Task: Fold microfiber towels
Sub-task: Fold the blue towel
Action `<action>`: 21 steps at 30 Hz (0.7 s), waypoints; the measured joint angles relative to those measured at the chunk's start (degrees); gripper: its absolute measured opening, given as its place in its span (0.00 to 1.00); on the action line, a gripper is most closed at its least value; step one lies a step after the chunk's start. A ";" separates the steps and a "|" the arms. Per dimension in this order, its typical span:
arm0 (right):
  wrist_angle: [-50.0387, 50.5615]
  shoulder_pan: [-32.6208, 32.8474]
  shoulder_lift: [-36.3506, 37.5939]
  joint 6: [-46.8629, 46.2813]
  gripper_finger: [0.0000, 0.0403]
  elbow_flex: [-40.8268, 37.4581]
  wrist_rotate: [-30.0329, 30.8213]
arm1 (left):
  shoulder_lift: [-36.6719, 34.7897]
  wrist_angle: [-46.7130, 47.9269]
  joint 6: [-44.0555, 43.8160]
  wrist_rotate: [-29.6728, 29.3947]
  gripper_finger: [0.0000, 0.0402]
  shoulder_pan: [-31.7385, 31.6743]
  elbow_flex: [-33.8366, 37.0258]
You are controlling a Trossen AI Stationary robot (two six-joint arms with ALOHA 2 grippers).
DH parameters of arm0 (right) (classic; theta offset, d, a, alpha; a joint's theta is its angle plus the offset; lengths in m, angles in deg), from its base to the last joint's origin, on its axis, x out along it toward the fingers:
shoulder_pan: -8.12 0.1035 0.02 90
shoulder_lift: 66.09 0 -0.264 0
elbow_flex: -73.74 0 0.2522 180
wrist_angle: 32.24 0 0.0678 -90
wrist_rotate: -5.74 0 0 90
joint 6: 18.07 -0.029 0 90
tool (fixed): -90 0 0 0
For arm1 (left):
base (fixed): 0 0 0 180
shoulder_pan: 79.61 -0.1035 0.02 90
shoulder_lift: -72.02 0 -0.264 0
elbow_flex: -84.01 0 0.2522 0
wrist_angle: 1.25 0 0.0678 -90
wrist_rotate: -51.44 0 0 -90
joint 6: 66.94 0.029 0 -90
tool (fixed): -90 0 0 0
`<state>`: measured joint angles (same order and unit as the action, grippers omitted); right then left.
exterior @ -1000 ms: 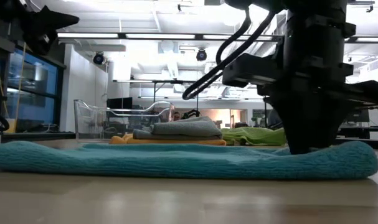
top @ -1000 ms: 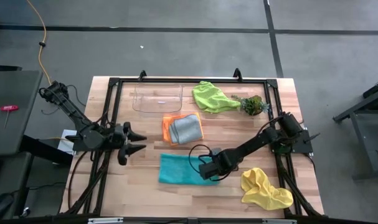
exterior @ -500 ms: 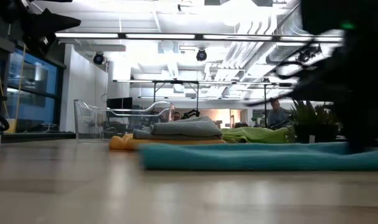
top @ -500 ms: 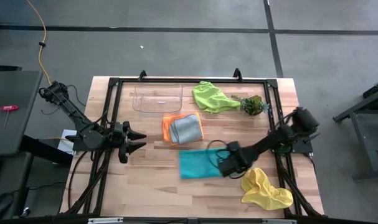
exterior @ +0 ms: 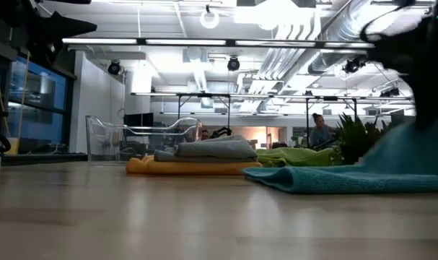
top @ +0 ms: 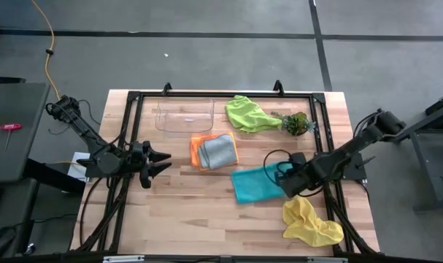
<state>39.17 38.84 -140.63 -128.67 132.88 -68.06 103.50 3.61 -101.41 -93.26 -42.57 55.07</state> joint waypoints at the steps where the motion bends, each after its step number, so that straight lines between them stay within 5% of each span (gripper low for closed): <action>1: -0.88 -0.02 0.02 0.05 0.00 0.83 1.40 | -0.02 -0.17 -0.01 -0.15 0.45 0.00 -0.02; 21: -28.34 -4.75 -14.23 8.70 0.00 10.15 5.85 | 0.00 0.06 -2.85 -0.37 0.45 0.00 -0.02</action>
<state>10.83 34.08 -154.86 -119.96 143.03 -62.21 103.50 3.67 -104.26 -93.62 -42.57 55.05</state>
